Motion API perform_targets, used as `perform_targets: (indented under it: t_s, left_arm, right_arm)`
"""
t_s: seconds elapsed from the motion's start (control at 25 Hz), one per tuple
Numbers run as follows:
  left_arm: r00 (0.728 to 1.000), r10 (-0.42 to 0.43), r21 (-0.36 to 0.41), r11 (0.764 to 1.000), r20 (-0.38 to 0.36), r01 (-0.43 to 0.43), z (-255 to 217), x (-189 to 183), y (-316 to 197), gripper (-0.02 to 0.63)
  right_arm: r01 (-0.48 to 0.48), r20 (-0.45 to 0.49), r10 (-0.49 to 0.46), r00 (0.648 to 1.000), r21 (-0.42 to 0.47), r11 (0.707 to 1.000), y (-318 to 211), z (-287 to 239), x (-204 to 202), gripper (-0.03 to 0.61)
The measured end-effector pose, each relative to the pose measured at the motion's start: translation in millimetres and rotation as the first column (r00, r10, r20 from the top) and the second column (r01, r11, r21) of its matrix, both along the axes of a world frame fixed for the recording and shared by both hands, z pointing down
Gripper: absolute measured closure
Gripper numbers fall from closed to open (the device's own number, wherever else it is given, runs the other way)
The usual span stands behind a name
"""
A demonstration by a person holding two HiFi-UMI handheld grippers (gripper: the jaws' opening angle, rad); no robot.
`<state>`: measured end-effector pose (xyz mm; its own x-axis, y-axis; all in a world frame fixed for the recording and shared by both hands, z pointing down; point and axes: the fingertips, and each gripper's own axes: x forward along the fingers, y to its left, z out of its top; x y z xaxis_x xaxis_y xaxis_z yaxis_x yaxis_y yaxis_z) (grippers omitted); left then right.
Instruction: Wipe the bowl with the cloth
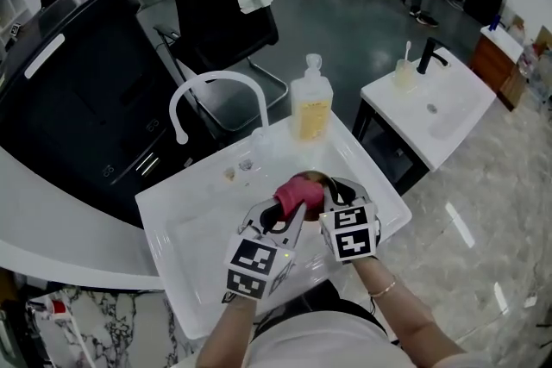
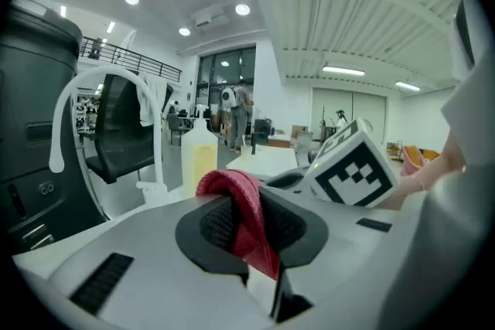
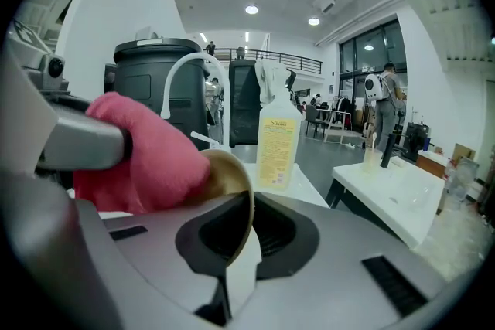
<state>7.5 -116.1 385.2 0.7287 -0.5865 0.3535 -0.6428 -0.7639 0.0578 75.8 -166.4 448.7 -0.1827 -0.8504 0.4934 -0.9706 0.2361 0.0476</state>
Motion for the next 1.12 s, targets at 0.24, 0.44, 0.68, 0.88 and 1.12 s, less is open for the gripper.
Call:
perform_targets:
  t_s: [0.24, 0.44, 0.68, 0.88, 1.12]
  left_arm:
    - [0.989, 0.008, -0.073, 0.997, 0.15, 0.003, 41, 12, -4, 0.552]
    - [0.984, 0.025, -0.098, 0.995, 0.175, -0.008, 56, 22, -15, 0.552]
    - [0.991, -0.001, -0.131, 0.991, 0.137, 0.019, 66, 24, -29, 0.552]
    - [0.994, -0.098, -0.167, 0.98, 0.054, 0.105, 66, 18, -40, 0.552]
    - [0.98, -0.2, -0.202, 0.959, 0.002, 0.197, 61, -6, -52, 0.552]
  right_arm:
    - [0.031, -0.035, -0.03, 0.999, 0.016, 0.999, 8, -5, -9, 0.561]
    - [0.061, -0.062, -0.06, 0.996, 0.011, 0.998, 12, -1, -18, 0.557]
    - [0.096, -0.101, -0.097, 0.99, -0.013, 0.995, 12, 9, -19, 0.555]
    - [0.074, -0.105, -0.076, 0.992, -0.021, 0.997, 4, 17, -15, 0.557]
    - [0.051, -0.094, -0.055, 0.994, -0.042, 0.998, -6, 25, -5, 0.557]
